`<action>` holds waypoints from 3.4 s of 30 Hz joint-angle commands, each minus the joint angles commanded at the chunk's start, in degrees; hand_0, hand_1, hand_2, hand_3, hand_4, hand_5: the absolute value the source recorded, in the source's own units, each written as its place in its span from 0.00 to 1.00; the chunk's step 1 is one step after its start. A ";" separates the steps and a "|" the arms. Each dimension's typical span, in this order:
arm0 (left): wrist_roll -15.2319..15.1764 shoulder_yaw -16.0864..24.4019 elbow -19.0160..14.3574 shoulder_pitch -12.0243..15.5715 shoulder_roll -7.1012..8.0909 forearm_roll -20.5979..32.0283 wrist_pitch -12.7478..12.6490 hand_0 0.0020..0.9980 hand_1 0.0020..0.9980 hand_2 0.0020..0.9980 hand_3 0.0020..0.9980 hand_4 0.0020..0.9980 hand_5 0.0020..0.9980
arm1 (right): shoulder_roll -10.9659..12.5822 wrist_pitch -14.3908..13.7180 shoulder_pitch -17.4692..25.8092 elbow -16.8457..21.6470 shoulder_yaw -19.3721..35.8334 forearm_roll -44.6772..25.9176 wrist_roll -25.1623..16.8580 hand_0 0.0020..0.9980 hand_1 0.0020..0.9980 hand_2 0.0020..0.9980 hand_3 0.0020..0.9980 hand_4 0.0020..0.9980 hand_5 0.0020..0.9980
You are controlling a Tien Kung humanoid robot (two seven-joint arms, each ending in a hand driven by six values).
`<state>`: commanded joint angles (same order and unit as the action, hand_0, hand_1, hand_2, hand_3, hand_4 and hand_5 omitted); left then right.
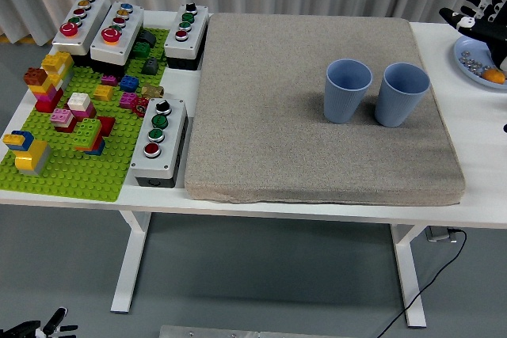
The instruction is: Pick cup pour cup place
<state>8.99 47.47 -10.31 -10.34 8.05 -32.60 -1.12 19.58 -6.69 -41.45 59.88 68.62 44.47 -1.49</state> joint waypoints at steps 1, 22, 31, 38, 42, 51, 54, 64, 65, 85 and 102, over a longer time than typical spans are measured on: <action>-0.01 -0.12 0.00 0.06 0.02 0.13 0.00 0.73 0.71 0.74 0.64 0.52 0.98 | -0.65 -0.59 -0.52 -0.40 0.96 -0.72 -0.55 0.93 0.90 0.99 0.96 0.87 0.31; -0.05 0.10 0.00 -0.63 -0.12 0.06 0.03 0.73 0.71 0.74 0.64 0.52 0.98 | -2.76 -9.68 -2.28 -1.40 6.21 -10.08 -1.93 0.92 0.87 0.89 0.85 0.66 1.00; -0.03 0.33 0.00 -0.62 -0.26 -0.14 0.04 0.73 0.71 0.74 0.64 0.52 0.98 | -3.05 -9.55 -1.50 -1.85 6.54 -8.66 -2.09 0.94 0.87 0.91 0.87 0.66 1.00; -0.01 0.48 0.00 -0.54 -0.31 -0.29 0.02 0.73 0.71 0.74 0.64 0.52 0.98 | -3.14 -9.71 -1.24 -2.03 6.56 -8.30 -2.19 0.94 0.88 0.91 0.87 0.67 1.00; 0.03 0.86 0.00 -0.52 -0.34 -0.59 -0.02 0.73 0.71 0.74 0.64 0.52 0.98 | -3.04 -9.46 -1.24 -1.97 6.73 -8.34 -2.03 0.94 0.87 0.91 0.87 0.67 1.00; 0.02 1.70 0.00 -0.33 -0.47 -0.88 -0.21 0.73 0.71 0.74 0.64 0.52 0.98 | -2.99 -9.10 -1.22 -1.82 6.79 -8.23 -1.72 0.95 0.87 0.92 0.88 0.67 1.00; 0.08 2.40 0.00 -0.28 -0.55 -1.30 -0.33 0.73 0.71 0.74 0.64 0.52 0.98 | -3.06 -9.04 -1.23 -1.87 6.63 -8.13 -1.67 0.94 0.87 0.91 0.88 0.67 1.00; 0.03 2.85 0.00 0.65 -0.66 -0.09 -0.70 0.72 0.71 0.74 0.64 0.52 0.98 | -3.50 -8.93 -0.79 -1.84 5.63 -8.16 -1.57 0.94 0.87 0.92 0.88 0.67 1.00; -0.06 2.79 0.00 0.90 -0.69 0.43 -0.81 0.72 0.71 0.74 0.64 0.52 0.98 | -3.60 -8.89 -0.69 -1.84 5.50 -8.15 -1.51 0.94 0.87 0.92 0.88 0.67 1.00; -1.08 4.62 0.00 3.51 -1.34 3.38 -1.78 0.68 0.72 0.75 0.64 0.52 0.98 | -4.58 -8.73 -0.27 -2.02 3.62 -8.00 -1.47 0.95 0.87 0.92 0.88 0.67 1.00; -0.55 6.77 0.00 2.63 -1.23 0.57 -1.58 0.68 0.72 0.75 0.64 0.51 0.98 | -3.87 -8.54 -0.47 -1.87 5.13 -8.00 -1.34 0.95 0.87 0.92 0.87 0.66 1.00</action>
<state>8.44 54.24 -10.31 -7.71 6.82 -32.03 -2.70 15.71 -15.23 -41.92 58.00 73.75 36.47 -2.83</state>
